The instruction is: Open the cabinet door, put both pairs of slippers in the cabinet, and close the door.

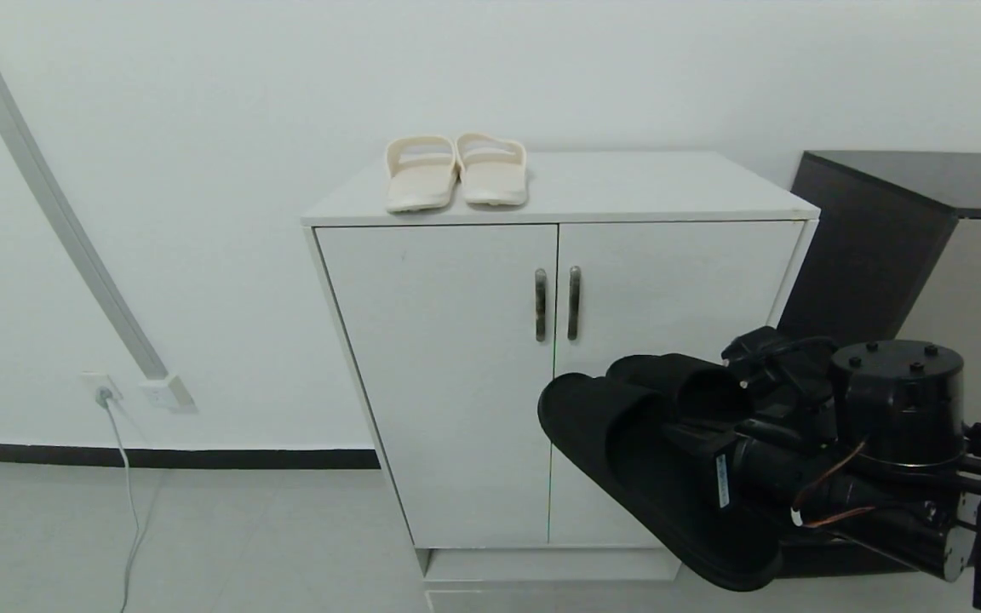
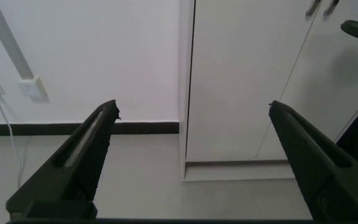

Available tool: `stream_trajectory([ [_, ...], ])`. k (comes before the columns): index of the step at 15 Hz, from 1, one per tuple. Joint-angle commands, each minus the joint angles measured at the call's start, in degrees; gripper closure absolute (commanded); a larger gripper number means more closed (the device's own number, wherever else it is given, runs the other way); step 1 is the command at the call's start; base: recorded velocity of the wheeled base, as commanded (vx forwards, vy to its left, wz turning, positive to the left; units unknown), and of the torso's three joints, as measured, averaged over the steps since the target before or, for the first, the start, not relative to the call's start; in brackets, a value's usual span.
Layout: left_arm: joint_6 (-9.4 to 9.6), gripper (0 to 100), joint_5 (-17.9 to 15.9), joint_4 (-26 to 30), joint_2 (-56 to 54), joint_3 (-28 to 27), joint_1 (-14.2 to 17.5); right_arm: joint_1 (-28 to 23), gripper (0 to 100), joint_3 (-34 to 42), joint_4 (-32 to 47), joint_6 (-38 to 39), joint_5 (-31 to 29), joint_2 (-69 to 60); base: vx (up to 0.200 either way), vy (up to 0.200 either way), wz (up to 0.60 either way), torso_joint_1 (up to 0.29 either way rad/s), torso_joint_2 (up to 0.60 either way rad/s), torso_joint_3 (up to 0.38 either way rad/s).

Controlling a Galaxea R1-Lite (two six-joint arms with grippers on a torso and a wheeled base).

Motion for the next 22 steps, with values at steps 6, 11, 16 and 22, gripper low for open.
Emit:
stream_trajectory([
  [6,0.1,0,-0.07,-0.01,0.0,-0.01,0.04,0.02,100,1.01,-0.53,0.01,0.01,-0.01,0.0,0.0,0.0,-0.083,0.45,0.361],
  [11,0.1,0,-0.07,0.08,0.0,-0.01,0.04,0.11,100,1.27,-0.71,-0.08,0.19,0.34,0.0,0.0,0.0,-0.018,0.32,0.293],
  [16,0.1,0,-0.16,0.08,0.0,-0.01,-0.05,0.02,100,1.62,-1.06,-1.22,0.36,0.07,0.0,0.0,0.0,0.0,0.06,0.059],
  [22,0.1,0,0.98,0.17,4.75,-0.01,0.39,0.11,100,2.94,-4.57,-1.31,0.45,0.25,0.0,0.0,0.0,0.0,0.01,0.008],
])
